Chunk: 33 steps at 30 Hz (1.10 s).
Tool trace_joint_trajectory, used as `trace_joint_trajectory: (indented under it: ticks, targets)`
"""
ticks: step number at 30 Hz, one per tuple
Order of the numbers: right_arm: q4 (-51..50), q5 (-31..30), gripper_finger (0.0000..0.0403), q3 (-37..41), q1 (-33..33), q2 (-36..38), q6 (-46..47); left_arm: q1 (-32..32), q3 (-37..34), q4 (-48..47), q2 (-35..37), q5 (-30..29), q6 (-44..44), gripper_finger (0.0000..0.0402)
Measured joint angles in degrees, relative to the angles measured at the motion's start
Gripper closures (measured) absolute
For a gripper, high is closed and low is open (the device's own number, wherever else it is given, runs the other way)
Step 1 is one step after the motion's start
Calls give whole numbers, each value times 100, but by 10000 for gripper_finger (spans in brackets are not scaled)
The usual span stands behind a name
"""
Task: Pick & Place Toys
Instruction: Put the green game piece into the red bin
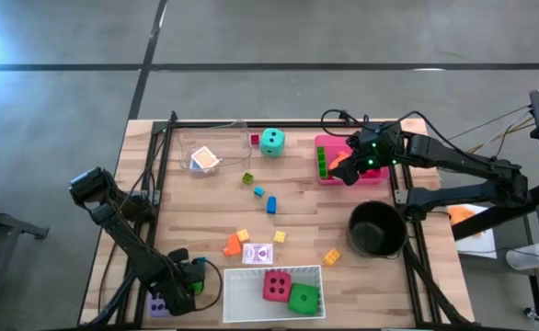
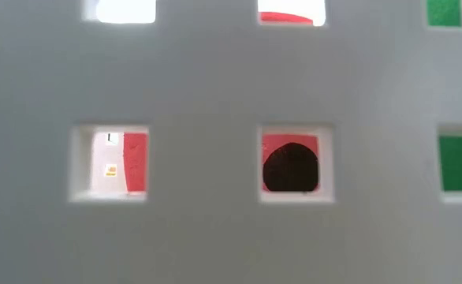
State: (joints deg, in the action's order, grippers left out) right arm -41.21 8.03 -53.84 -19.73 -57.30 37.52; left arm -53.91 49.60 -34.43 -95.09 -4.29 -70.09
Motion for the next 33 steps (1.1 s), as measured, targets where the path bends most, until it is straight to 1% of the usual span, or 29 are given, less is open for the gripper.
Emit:
trace_joint_trajectory:
  ticks: [1,12,17,22,26,33]
  targets:
    - [0,0,72,0,0,0,0,8,3,1,0,3,22,243]
    - [0,-2,72,0,0,-4,0,40,-4,15,45,42,59,244]
    - [2,-2,72,0,0,-4,-2,44,-7,14,270,39,-140,244]
    - [2,1,72,0,0,-4,30,61,-6,-12,692,-193,-278,244]
    - [10,194,72,0,-2,-4,580,109,-6,-20,1089,-468,-392,244]
    - [48,254,72,0,-2,-4,601,305,-4,-18,1870,-861,-518,244]
